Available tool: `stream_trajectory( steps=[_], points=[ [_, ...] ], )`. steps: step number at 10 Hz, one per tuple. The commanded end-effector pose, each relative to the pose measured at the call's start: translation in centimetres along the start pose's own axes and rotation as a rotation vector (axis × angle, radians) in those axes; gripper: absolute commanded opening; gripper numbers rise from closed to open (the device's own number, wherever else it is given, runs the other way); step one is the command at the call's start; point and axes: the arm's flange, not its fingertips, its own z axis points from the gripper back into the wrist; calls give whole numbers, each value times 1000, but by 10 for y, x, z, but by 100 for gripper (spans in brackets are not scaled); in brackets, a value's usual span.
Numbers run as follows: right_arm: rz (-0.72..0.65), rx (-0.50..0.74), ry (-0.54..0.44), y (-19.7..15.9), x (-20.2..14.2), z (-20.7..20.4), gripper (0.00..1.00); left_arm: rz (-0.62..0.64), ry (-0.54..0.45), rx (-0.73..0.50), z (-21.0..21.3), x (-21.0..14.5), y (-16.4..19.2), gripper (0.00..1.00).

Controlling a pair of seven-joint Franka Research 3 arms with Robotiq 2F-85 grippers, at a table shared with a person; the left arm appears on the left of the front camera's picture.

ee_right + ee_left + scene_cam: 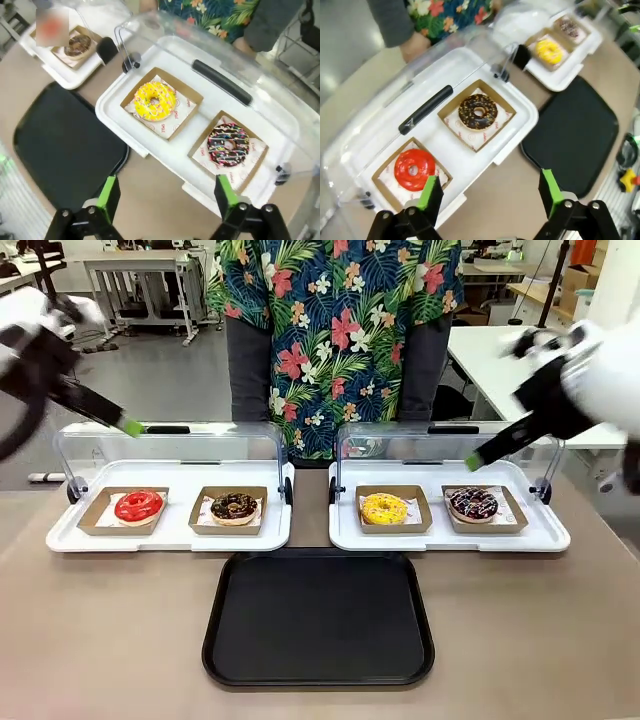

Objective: Move the fourth donut from the left to the tray.
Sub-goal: Pick up the Paper togo box containing the Donut indicated by the person and place it on the Handle tray.

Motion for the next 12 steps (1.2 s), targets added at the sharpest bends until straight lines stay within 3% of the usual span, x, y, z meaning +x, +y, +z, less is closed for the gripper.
stream_trajectory(
  steps=[1, 4, 5, 8, 10, 12],
  points=[
    [7, 129, -73, -47, -23, 36, 100, -56, -6, -150, 0, -7, 40, 100],
    [110, 243, -164, -72, -45, 45, 100, -221, -108, -144, -8, -22, 31, 100],
    [29, 142, -117, -63, -42, 58, 100, -116, -55, -157, 12, -22, 36, 100],
    [50, 169, -132, -67, -49, 58, 100, -147, -53, -151, 3, -25, 36, 100],
    [40, 264, -176, -121, -51, 96, 100, -140, -135, -257, 44, -35, 79, 100],
    [31, 299, -234, -151, -58, 115, 100, -141, -211, -261, 68, -52, 113, 100]
  ],
)
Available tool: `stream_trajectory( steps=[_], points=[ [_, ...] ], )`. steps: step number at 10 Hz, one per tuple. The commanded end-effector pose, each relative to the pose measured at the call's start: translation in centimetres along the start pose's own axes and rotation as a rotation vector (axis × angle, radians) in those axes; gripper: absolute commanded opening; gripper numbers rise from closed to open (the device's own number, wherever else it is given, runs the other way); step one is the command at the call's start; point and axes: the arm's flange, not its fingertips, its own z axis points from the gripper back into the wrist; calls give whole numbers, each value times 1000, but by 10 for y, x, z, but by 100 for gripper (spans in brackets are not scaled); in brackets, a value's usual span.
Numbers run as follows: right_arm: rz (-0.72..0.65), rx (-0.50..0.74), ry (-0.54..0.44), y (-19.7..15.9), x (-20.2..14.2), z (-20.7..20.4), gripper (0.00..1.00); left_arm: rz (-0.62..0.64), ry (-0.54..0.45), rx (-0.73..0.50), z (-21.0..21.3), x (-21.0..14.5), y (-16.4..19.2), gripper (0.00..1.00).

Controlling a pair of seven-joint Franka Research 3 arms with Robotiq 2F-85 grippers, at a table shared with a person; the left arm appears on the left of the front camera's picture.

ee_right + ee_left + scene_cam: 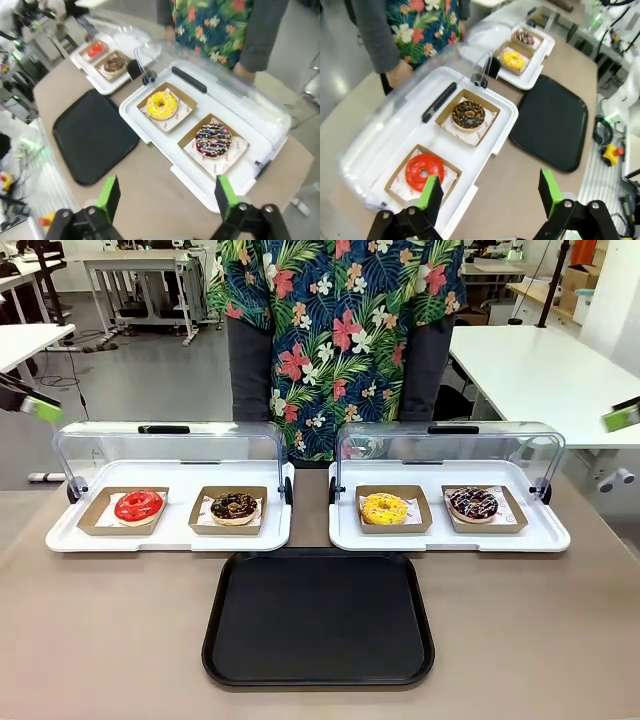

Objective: Move the fourth donut from the left to the tray.
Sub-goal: Pick up the Paper togo box containing the Donut indicated by the person and place it on the Handle tray.

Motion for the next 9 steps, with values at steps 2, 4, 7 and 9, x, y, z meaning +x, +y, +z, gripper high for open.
stream_trajectory(
  steps=[2, 4, 7, 9],
  points=[
    [22, 51, -78, -37, -4, 21, 100, -40, -110, -38, 32, -15, 41, 100],
    [34, 52, -134, -48, -10, 34, 100, -71, -165, -68, 46, -24, 52, 100],
    [18, 59, -161, -54, -15, 36, 100, -80, -222, -100, 51, -35, 60, 100],
    [15, 77, -171, -57, -15, 30, 100, -91, -248, -121, 50, -38, 63, 100]
  ],
)
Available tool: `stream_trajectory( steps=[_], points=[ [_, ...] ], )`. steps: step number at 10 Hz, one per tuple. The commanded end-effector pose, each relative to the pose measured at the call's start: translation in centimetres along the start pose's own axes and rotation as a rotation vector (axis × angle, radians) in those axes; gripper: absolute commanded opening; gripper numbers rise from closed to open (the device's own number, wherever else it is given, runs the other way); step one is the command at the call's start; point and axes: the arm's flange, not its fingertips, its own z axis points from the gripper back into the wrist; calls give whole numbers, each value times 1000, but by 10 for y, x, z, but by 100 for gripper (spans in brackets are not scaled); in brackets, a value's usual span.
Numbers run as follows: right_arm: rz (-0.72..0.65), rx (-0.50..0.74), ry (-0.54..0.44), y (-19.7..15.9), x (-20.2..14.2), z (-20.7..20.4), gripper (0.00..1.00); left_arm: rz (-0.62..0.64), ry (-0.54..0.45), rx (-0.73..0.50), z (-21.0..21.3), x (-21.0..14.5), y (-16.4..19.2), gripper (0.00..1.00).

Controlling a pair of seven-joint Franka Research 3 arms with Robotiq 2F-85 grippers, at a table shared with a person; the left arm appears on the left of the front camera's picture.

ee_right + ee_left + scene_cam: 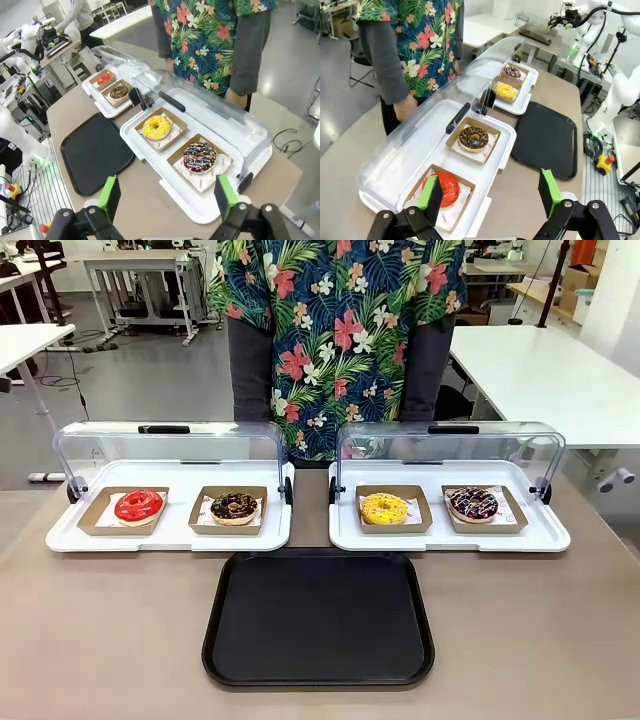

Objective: Move the fourth donut from the left to the tray.
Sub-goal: Pick up the Paper togo box containing the Donut indicated by the person and place it on the Handle tray.

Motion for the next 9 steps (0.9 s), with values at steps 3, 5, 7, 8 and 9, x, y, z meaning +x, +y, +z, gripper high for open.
stream_trajectory(
  steps=[3, 5, 7, 8, 9],
  points=[
    [5, -8, 0, 0, 0, 4, 100, 0, 0, 0, 0, 0, 0, 100],
    [5, -8, 0, 0, 0, 4, 100, 0, 0, 0, 0, 0, 0, 100],
    [5, -8, 0, 0, 0, 4, 100, 0, 0, 0, 0, 0, 0, 100],
    [5, -8, 0, 0, 0, 4, 100, 0, 0, 0, 0, 0, 0, 100],
    [5, -8, 0, 0, 0, 4, 100, 0, 0, 0, 0, 0, 0, 100]
  ],
)
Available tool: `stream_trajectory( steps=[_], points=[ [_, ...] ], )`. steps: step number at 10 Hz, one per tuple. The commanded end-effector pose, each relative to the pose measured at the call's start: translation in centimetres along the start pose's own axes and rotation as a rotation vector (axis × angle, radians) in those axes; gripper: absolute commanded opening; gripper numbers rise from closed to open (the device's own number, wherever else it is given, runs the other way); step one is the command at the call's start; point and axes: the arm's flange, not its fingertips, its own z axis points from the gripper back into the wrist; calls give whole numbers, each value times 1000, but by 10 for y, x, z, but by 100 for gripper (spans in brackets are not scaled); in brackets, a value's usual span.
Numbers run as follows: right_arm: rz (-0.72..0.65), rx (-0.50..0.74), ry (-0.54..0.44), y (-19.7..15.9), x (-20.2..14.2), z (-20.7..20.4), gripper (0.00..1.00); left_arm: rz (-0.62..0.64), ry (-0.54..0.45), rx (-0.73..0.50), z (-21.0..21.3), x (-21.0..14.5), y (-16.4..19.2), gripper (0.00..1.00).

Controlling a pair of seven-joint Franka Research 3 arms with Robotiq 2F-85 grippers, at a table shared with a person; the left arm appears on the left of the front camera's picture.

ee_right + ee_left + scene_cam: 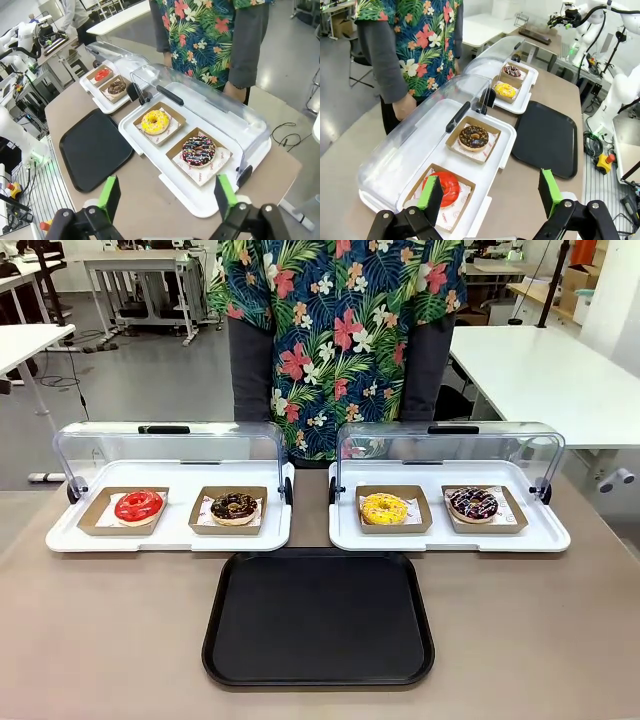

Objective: Move the fourth donut from the left to the tray.
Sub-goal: Pick up the Paper togo box containing the Donut indicated by the person and place it on the Handle tray.

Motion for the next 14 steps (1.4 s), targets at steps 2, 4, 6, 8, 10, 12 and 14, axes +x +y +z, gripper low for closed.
stream_trajectory(
  steps=[2, 4, 6, 8, 10, 12, 14],
  points=[
    [17, 7, -24, -1, 2, 0, 100, 1, -3, 0, 0, 1, -1, 100],
    [17, 7, -24, -1, 2, 0, 100, 1, -3, 0, 0, 1, -1, 100],
    [17, 7, -24, -1, 2, 0, 100, 1, -3, 0, 0, 1, -1, 100],
    [17, 7, -24, -1, 2, 0, 100, 1, -3, 0, 0, 1, -1, 100],
    [17, 7, -24, -1, 2, 0, 100, 1, -3, 0, 0, 1, -1, 100],
    [17, 7, -24, -1, 2, 0, 100, 1, -3, 0, 0, 1, -1, 100],
    [17, 7, -24, -1, 2, 0, 100, 1, -3, 0, 0, 1, -1, 100]
  ],
)
